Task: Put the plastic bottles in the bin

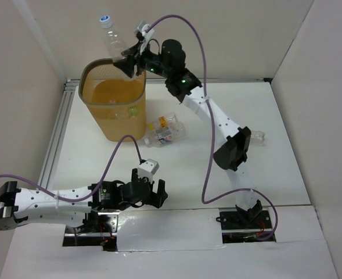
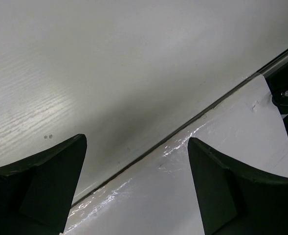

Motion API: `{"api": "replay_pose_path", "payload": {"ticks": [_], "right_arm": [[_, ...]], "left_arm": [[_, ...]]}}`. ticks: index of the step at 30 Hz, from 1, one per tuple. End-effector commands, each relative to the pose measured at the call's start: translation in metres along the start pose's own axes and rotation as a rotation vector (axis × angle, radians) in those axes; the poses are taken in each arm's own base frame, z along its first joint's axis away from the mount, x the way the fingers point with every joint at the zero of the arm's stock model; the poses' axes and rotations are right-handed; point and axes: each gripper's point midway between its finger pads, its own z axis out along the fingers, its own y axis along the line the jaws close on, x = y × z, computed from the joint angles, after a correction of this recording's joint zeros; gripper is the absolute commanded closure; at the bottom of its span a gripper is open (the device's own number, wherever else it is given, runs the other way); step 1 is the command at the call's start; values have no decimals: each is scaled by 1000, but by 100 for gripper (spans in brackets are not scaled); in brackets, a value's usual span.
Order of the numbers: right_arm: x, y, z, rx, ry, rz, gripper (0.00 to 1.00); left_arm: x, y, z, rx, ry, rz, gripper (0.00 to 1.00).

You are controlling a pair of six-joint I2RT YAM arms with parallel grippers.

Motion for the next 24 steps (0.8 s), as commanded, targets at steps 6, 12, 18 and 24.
{"api": "replay_pose_path", "payload": {"ticks": [6, 12, 18, 24], "right_arm": [[21, -11, 30, 49, -78, 66, 19], [-24, -51, -11, 106, -95, 57, 9], [-42, -140, -130, 264, 68, 17, 11], [36, -180, -294, 304, 401, 124, 73]], "left_arm": [[-13, -6, -3, -7, -33, 51, 0], [-38, -11, 9, -74, -62, 317, 0], [-75, -15, 44, -48, -76, 418, 0], [-116, 5, 86, -76, -61, 460, 2]]}}
